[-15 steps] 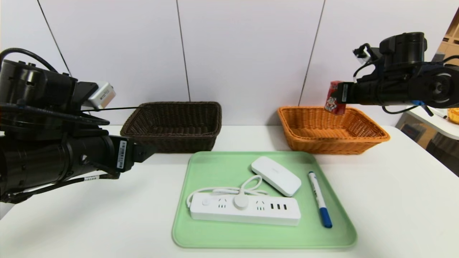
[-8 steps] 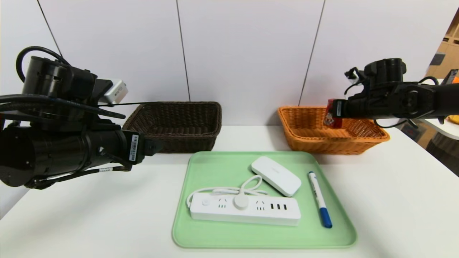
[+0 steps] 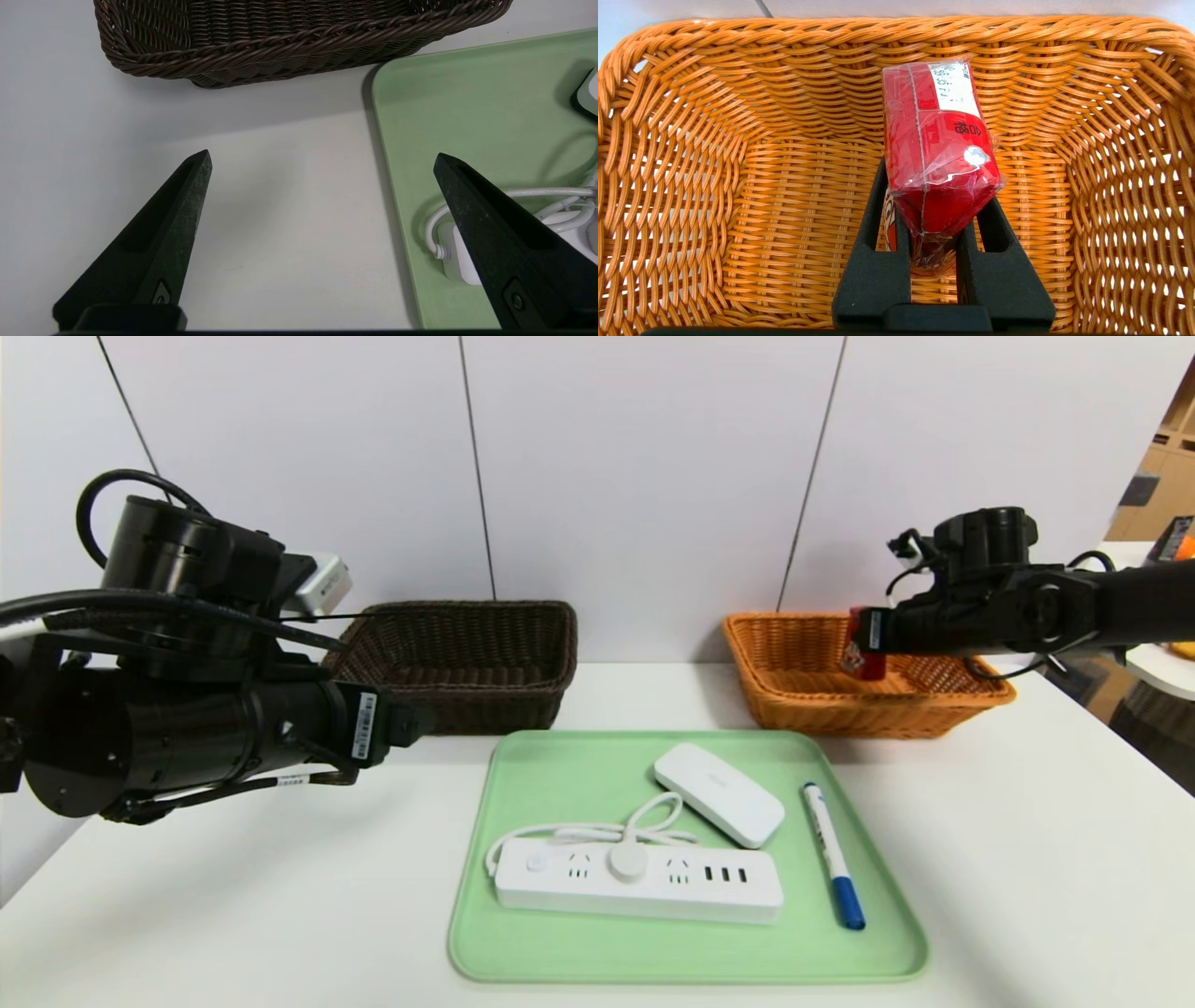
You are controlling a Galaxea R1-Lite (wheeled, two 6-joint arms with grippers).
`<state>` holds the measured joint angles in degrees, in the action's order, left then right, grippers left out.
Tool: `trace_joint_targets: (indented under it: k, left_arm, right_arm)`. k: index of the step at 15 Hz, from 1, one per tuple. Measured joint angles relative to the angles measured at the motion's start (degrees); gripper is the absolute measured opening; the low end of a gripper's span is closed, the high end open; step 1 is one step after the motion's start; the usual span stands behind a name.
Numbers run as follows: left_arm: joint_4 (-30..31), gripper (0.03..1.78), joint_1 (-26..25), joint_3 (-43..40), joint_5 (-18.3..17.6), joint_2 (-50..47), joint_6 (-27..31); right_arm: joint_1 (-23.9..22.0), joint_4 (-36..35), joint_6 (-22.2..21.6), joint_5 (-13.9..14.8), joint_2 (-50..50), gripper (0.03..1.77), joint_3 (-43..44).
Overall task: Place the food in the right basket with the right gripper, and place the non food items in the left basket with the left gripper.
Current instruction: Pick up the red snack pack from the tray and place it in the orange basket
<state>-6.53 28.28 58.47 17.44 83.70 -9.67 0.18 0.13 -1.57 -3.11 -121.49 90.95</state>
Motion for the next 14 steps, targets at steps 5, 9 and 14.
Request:
trace_joint_targets:
  k: [5, 9, 14]
  left_arm:
    - [-0.02, 1.69, 0.11, -0.01, 0.11, 0.15, -0.02]
    - [-0.02, 1.69, 0.27, -0.06, 0.2, 0.2, -0.04]
    - [-0.02, 1.69, 0.29, -0.04, 0.27, 0.21, -0.04]
  right_arm:
    - [-0.18, -0.04, 0.21, -0.28, -0.61, 0.7, -0.44]
    - [-0.16, 0.0, 0.0, -0.46, -0.84, 1.11, -0.74]
    - [0.26, 0.46, 0.15, -0.28, 2.26, 1.39, -0.99]
